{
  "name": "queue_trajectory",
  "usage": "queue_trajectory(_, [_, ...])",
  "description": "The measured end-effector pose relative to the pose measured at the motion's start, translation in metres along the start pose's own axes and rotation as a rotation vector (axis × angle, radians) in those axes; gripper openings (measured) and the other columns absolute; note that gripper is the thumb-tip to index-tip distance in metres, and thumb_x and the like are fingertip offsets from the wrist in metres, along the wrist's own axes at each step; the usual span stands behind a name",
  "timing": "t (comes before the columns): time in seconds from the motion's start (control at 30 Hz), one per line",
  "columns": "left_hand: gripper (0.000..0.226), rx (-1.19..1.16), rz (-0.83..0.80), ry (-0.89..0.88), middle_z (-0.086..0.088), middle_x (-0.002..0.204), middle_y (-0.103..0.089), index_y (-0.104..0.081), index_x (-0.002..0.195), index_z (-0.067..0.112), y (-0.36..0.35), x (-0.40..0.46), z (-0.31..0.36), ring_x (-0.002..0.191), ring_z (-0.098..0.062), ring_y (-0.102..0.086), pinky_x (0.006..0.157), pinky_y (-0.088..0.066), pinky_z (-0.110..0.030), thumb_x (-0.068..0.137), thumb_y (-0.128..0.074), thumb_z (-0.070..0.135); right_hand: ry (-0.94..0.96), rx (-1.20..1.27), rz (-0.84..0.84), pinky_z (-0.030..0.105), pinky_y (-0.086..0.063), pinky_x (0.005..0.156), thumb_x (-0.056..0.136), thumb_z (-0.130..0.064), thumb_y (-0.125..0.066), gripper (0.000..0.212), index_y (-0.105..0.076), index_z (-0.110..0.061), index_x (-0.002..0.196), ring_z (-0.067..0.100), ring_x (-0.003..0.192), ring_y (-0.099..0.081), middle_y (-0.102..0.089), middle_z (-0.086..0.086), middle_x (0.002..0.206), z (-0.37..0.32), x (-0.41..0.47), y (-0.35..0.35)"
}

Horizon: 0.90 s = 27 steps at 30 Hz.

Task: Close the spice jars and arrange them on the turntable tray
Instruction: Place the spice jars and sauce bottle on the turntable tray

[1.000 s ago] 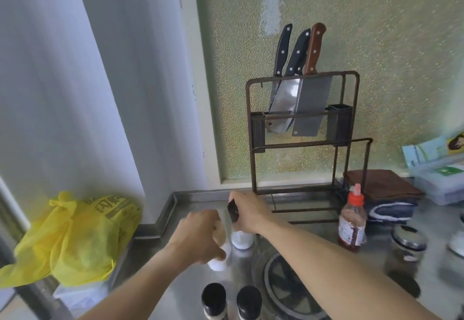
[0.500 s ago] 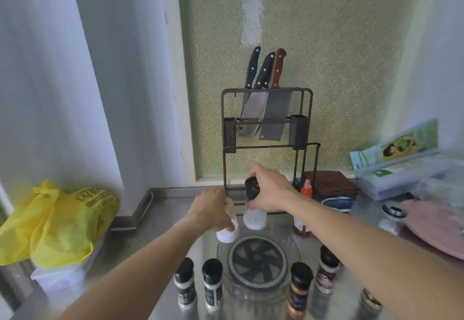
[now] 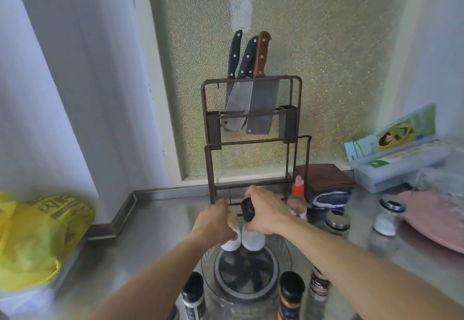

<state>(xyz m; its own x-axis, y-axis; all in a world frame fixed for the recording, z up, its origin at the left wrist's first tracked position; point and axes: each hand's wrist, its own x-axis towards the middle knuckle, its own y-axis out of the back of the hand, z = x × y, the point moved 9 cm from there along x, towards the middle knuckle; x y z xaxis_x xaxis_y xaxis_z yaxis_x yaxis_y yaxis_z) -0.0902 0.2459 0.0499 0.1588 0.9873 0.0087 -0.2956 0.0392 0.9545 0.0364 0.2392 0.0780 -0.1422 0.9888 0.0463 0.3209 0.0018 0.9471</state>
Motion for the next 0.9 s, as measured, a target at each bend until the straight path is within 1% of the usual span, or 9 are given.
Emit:
queue_trajectory(0.1, [0.074,0.002,0.012,-0.002,-0.007,0.122,-0.064,-0.044,0.129,0.012,-0.002,0.001,-0.003,0.112,-0.029,-0.060,0.080,-0.047,-0.032,0.072,-0.085,0.035,0.003,0.016,0.018,0.034,-0.049,0.072,0.070,-0.025,-0.087,0.074,-0.046,-0.018,0.132,0.026,0.103,-0.062,-0.061,0.005,0.120,0.003,-0.002,-0.001])
queue_trajectory(0.2, [0.087,-0.022,0.028,0.003,-0.004,0.126,-0.062,-0.041,0.134,0.016,0.003,-0.004,-0.002,0.115,-0.027,-0.058,0.089,-0.051,-0.035,0.066,-0.087,0.045,0.012,0.032,0.037,0.037,-0.052,0.081,0.070,-0.032,-0.088,0.083,-0.043,-0.018,0.138,0.028,0.111,-0.061,-0.059,0.006,0.128,0.004,-0.007,0.004])
queue_trajectory(0.3, [0.085,-0.073,0.096,-0.027,-0.003,0.127,-0.061,-0.045,0.130,0.018,0.022,-0.011,0.012,0.114,-0.024,-0.058,0.092,-0.052,-0.037,0.064,-0.084,0.052,0.019,0.030,0.068,0.039,-0.051,0.088,0.072,-0.039,-0.087,0.088,-0.040,-0.019,0.144,0.028,0.118,-0.060,-0.057,0.005,0.134,0.008,-0.019,0.021])
queue_trajectory(0.4, [0.085,-0.095,0.182,-0.076,-0.004,0.133,-0.058,-0.044,0.136,0.017,0.045,-0.023,0.038,0.121,-0.025,-0.056,0.098,-0.050,-0.039,0.069,-0.081,0.056,0.005,0.019,0.126,0.040,-0.051,0.092,0.076,-0.042,-0.084,0.082,-0.042,-0.020,0.143,0.026,0.119,-0.060,-0.058,0.002,0.135,0.021,-0.041,0.043])
queue_trajectory(0.5, [0.082,-0.149,0.273,-0.127,-0.004,0.138,-0.057,-0.044,0.139,0.016,0.061,-0.031,0.070,0.126,-0.025,-0.055,0.103,-0.048,-0.039,0.076,-0.077,0.056,-0.039,0.044,0.202,0.041,-0.052,0.093,0.082,-0.036,-0.080,0.065,-0.049,-0.020,0.138,0.025,0.118,-0.060,-0.059,0.001,0.129,0.049,-0.062,0.065])
queue_trajectory(0.6, [0.077,-0.164,0.289,-0.181,-0.003,0.138,-0.057,-0.045,0.140,0.016,0.059,-0.029,0.105,0.125,-0.023,-0.056,0.102,-0.047,-0.037,0.081,-0.073,0.057,-0.132,0.049,0.316,0.035,-0.051,0.087,0.087,-0.036,-0.075,0.047,-0.056,-0.023,0.128,0.021,0.112,-0.062,-0.060,-0.001,0.121,0.096,-0.083,0.090])
queue_trajectory(0.73, [0.075,-0.187,0.236,-0.202,-0.007,0.136,-0.058,-0.044,0.140,0.009,0.036,-0.009,0.147,0.123,-0.025,-0.057,0.098,-0.047,-0.034,0.085,-0.073,0.052,-0.310,0.006,0.446,0.038,-0.053,0.090,0.091,-0.040,-0.069,0.045,-0.055,-0.023,0.130,0.022,0.117,-0.061,-0.059,0.001,0.131,0.179,-0.109,0.116])
queue_trajectory(0.83, [0.068,-0.212,0.195,-0.183,-0.009,0.127,-0.060,-0.045,0.135,0.005,0.017,0.012,0.167,0.111,-0.024,-0.057,0.085,-0.041,-0.027,0.085,-0.076,0.041,-0.433,-0.001,0.507,0.041,-0.053,0.088,0.091,-0.040,-0.067,0.049,-0.052,-0.019,0.132,0.031,0.118,-0.059,-0.056,0.008,0.131,0.239,-0.123,0.124])
queue_trajectory(0.9, [0.065,-0.203,0.162,-0.154,-0.008,0.117,-0.059,-0.046,0.131,0.005,0.003,0.027,0.174,0.100,-0.021,-0.054,0.084,-0.041,-0.027,0.084,-0.077,0.035,-0.493,-0.013,0.522,0.043,-0.053,0.084,0.089,-0.039,-0.070,0.051,-0.051,-0.016,0.130,0.035,0.115,-0.057,-0.055,0.013,0.128,0.271,-0.124,0.120])
